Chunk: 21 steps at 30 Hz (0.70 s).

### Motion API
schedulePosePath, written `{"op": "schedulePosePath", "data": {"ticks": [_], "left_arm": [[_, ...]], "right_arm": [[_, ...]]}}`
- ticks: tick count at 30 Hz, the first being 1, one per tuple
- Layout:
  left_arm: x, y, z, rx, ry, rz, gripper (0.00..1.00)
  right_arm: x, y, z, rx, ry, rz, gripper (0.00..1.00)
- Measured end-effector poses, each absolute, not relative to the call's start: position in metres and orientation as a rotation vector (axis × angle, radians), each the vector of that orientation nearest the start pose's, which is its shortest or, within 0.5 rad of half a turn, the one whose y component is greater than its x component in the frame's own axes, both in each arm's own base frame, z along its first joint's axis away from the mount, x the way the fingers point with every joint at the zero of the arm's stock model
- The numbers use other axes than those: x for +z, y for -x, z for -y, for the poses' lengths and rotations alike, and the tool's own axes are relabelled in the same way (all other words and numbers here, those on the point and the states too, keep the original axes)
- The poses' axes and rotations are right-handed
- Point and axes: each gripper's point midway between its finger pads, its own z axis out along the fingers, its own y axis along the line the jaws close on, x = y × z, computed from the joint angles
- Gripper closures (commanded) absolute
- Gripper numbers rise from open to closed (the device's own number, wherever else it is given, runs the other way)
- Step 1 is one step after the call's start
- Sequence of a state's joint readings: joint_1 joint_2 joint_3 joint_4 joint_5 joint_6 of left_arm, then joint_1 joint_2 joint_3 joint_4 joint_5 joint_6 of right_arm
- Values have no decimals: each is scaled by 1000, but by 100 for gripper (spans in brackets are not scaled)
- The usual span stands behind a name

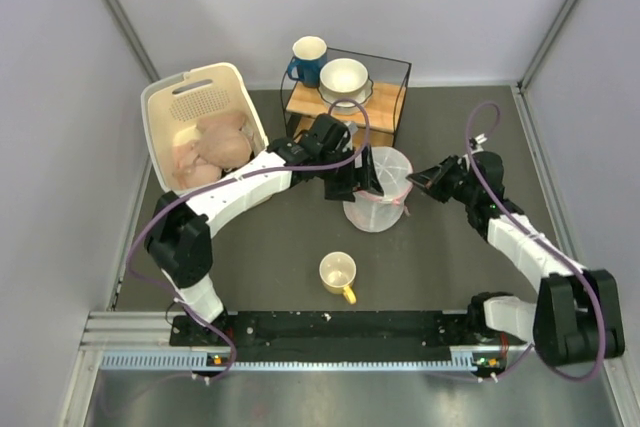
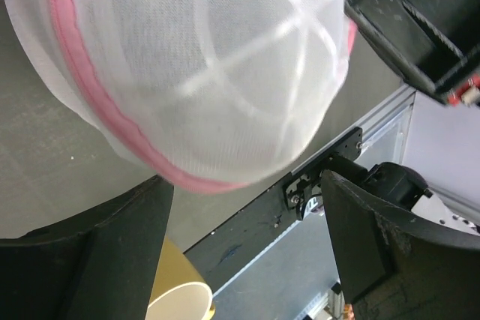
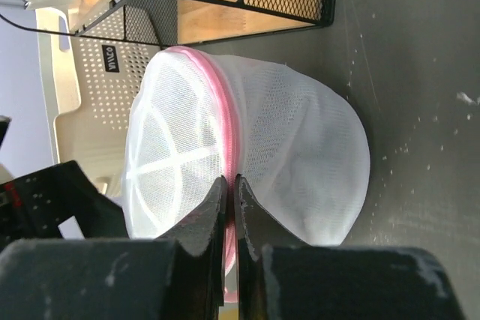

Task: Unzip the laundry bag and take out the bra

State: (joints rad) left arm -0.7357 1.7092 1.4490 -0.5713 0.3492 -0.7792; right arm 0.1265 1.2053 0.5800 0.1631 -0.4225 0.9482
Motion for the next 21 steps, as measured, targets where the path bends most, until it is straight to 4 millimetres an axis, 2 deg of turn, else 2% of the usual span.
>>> {"op": "schedulePosePath", "data": {"ticks": [4, 8, 11, 12, 13, 14, 15, 17, 19, 21], "left_arm": [[172, -272, 368, -1062, -75, -2668, 17], [164, -276, 372, -1066, -44, -2682, 22], [161, -277, 372, -1060, -23, -2688, 53], [161, -278, 372, -1060, -17, -2685, 66], [162, -279, 373, -1066, -16, -2678, 87], [163, -280, 375, -1075, -17, -2668, 98], [164, -281, 376, -1081, -11, -2663, 100], [167, -283, 378, -1097, -21, -2646, 100], [168, -283, 379, -1105, -31, -2640, 100], [168, -283, 379, -1110, -30, -2640, 100]], "right_arm": [[149, -313, -141, 1039, -661, -2078, 100], [135, -298, -135, 998, -762, -2112, 100], [129, -293, -131, 970, -802, -2129, 100], [128, -291, -131, 964, -808, -2133, 100], [128, -291, -130, 960, -810, -2132, 100], [128, -290, -129, 953, -805, -2134, 100], [127, -290, -128, 941, -800, -2138, 80], [121, -285, -126, 909, -783, -2168, 60], [116, -279, -122, 851, -755, -2218, 59], [121, -277, -117, 793, -706, -2232, 56]]}}
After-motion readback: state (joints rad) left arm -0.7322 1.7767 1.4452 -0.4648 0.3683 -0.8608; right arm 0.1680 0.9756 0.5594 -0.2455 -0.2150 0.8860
